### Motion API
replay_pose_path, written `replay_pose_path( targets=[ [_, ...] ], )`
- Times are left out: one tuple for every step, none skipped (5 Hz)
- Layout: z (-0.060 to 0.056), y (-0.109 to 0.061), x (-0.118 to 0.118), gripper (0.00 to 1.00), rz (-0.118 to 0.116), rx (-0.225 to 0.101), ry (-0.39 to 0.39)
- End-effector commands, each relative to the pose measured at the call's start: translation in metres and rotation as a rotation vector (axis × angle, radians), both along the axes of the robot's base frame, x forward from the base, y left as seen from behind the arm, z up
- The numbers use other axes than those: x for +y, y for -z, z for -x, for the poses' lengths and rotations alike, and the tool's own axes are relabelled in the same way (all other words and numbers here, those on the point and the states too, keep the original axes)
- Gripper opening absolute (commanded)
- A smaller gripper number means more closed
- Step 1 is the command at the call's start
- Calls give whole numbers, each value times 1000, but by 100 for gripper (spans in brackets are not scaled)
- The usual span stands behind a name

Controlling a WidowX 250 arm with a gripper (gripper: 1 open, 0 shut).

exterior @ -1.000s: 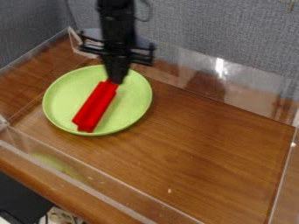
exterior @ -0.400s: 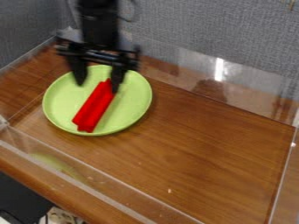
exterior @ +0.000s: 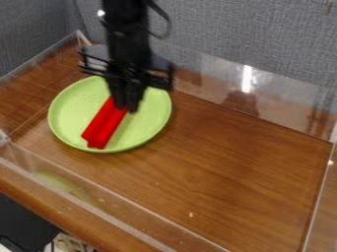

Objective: Put the carrot on the right side

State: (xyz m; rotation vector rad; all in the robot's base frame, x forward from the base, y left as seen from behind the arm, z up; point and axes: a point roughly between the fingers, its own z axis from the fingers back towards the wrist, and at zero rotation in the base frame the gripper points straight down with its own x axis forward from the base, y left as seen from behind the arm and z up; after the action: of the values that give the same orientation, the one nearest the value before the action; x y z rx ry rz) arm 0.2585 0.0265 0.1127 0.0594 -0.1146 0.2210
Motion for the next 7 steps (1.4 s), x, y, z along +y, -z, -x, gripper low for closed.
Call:
replay_pose_path(
  targets=[
    [-13, 13, -43, 0, 15, -13, 141],
    [-8, 18, -8, 100, 3, -9, 139],
    [-4, 17, 26, 100, -3, -17, 140],
    [-1, 21, 50, 100, -14, -23, 106],
    [-9, 36, 66, 100, -26, -12, 76],
    [-15, 59, 70, 100, -35, 11, 93],
    [-18, 72, 69, 0, -40, 14, 118]
  ],
)
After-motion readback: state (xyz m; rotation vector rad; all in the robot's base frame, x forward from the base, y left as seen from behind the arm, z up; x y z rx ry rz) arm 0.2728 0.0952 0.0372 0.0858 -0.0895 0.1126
